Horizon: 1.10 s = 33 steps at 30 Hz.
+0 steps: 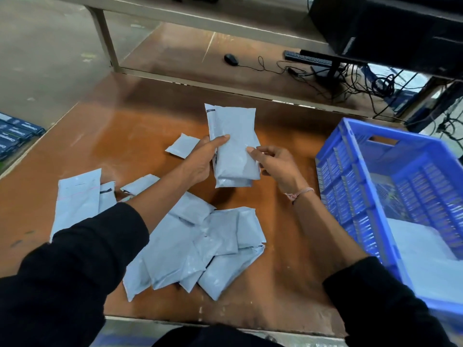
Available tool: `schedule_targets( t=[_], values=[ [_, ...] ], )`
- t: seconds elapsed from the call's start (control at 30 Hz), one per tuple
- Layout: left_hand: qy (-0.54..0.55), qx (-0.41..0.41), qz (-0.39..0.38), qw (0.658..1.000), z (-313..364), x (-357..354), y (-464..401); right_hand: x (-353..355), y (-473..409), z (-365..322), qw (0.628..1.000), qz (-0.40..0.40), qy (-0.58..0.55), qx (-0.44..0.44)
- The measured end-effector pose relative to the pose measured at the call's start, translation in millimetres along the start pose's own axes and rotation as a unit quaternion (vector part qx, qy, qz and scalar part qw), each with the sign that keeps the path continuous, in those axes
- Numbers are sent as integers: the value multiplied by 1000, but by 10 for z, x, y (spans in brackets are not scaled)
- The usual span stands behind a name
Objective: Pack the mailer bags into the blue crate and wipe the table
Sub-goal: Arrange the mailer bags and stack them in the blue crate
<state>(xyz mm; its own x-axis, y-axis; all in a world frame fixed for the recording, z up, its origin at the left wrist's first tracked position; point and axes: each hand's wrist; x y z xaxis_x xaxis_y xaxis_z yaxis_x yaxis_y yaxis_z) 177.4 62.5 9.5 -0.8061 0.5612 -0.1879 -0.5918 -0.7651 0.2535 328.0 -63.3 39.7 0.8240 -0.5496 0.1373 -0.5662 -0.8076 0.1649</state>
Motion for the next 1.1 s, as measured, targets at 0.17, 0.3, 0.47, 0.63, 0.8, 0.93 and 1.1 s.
schedule_targets(
  t=[0.17,0.3,0.47,0.63,0.8,0.93,1.1],
  values=[
    [45,6,-7,999,-51,-331,45,348,171,-78,985,-65,-77,-140],
    [38,-13,-55,998,-13,-610,84,602,248,-144,981,-36,-126,-146],
    [22,-61,-66,996,256,-960,11,1136,350,-367,991,-13,-60,-117],
    [-60,-90,-17,994,609,-1388,-73,1812,492,-666,998,-3,50,-46],
    [-156,-117,-42,980,733,-1793,-122,2569,638,-815,999,3,27,21],
    [-271,-135,-159,940,793,-2197,-17,3173,718,-782,998,40,26,46],
    [-405,-186,-245,861,831,-2814,64,3797,764,-688,997,54,56,30]
  ],
)
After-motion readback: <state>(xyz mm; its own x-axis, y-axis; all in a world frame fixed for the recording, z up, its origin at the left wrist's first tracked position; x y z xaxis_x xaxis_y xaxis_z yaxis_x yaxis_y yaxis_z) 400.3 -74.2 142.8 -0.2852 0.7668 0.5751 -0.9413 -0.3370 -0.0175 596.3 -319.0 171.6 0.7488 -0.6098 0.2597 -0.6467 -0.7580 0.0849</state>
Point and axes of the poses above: each hand's wrist, its own y-axis away from the middle knuckle, its own x-axis out of the back of the hand, z = x × y, and after that the axes turned 13 degrees about -y, right-handed
